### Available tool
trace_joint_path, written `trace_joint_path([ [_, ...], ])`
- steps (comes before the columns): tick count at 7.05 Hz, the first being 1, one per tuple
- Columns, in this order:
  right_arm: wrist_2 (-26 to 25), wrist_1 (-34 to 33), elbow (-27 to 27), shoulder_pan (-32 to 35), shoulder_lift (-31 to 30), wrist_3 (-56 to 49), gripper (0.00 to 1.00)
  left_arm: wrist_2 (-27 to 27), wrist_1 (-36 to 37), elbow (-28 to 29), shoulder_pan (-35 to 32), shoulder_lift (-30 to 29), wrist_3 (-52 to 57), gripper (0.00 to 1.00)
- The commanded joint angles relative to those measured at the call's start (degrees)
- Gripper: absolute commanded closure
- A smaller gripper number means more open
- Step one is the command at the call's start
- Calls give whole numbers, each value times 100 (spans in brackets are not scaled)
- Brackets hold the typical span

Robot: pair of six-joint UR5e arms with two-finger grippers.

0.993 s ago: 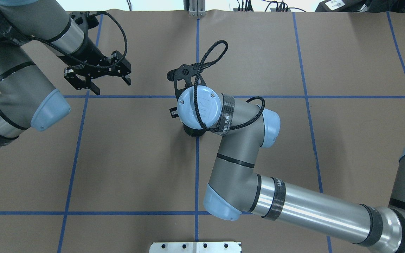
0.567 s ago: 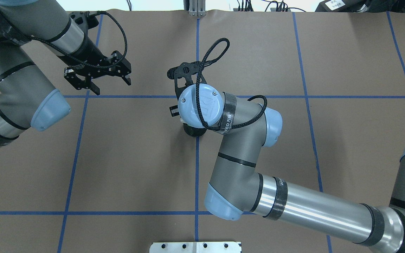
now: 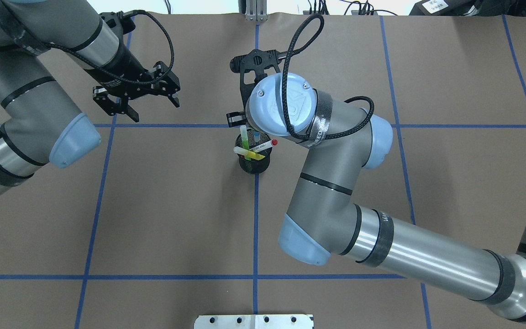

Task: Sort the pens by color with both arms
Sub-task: 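Lift the blue pen out with the right gripper while the left gripper approaches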

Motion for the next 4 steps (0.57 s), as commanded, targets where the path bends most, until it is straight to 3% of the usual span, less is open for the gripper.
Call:
trace_joint_path([
  [1,581,-511,613,348,-30,15,86,228,2,279,91,-427,-470,1],
  [4,1187,-428,705,995,-108,184,87,606,-6,596,371,-893,-953,1],
])
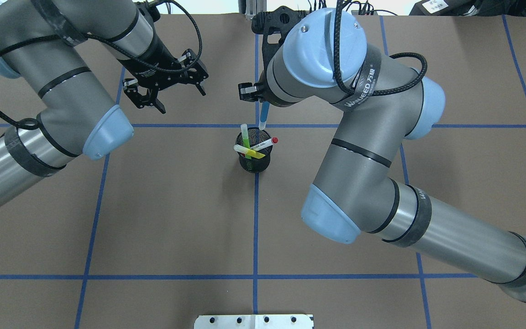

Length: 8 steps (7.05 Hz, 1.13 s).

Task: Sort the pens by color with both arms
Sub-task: 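Lift the blue pen out with the right gripper while the left gripper approaches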

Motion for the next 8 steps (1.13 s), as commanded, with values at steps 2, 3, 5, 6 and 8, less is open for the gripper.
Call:
trace_joint_path([
  [2,560,1473,-573,1418,-257,-382,87,300,2,470,246,-552,-618,1],
  [3,561,1829,-1082,1604,-284,-391,87,614,2,540,491,-649,-1248,1],
  [5,1292,2000,-2468,2026,22,-216,87,740,-294,585,756,-658,-3125,1],
  [6,2256,1782,-3433,2245,345,-163,86,740,-741,750,879,-658,-4196,1],
  [8,3456,466,-4195,2492,803,-294,86,1341,-1463,1085,1159,-719,-5957,1],
])
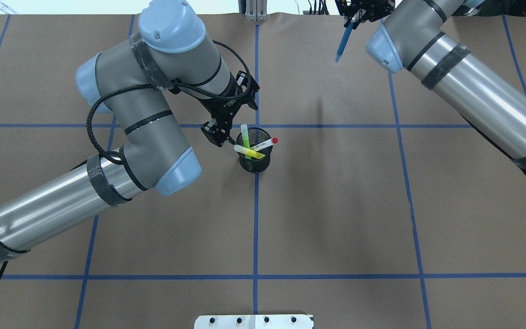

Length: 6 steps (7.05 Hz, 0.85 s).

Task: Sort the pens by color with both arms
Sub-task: 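Set the blue pen down beyond the cup while the left gripper descends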

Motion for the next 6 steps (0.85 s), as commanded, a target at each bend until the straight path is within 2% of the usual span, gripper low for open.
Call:
trace_joint_path([
  [1,1003,-1137,-826,190,642,-160,86,659,-718,421,291,-121,-1742,5],
  [3,1033,-2192,-1311,-140,1311,-678,80,723,-756,520,467,-192,-2100,8],
  [6,707,-2424,-1365,-565,1261,-863,79,847,-756,564,661,-218,-2249,18],
])
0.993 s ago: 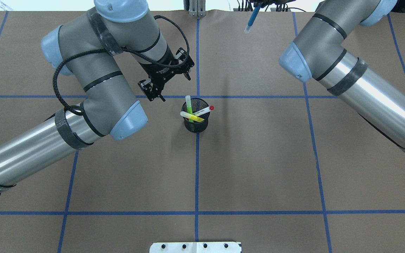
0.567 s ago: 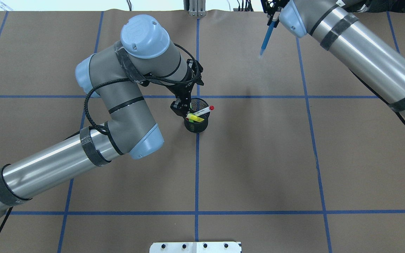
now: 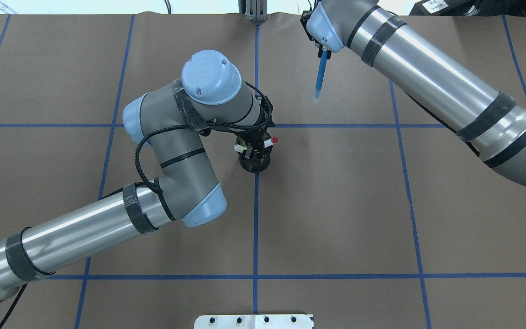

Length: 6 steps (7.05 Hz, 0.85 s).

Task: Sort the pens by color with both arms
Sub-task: 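Set the blue pen down beyond the cup while the left gripper descends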

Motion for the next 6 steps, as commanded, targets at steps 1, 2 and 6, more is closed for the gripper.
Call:
trace_joint_path([
  [1,-66,-211,-32,-106,-59,-307,79,19,-2,15,55,-57,-166,21],
  [2,-66,-176,-32,-97,-51,-308,76,19,-2,15,55,-83,-202,24],
  [6,-93,175,20,-11,-103,-238,4,54,24,15,46,-119,-246,48],
])
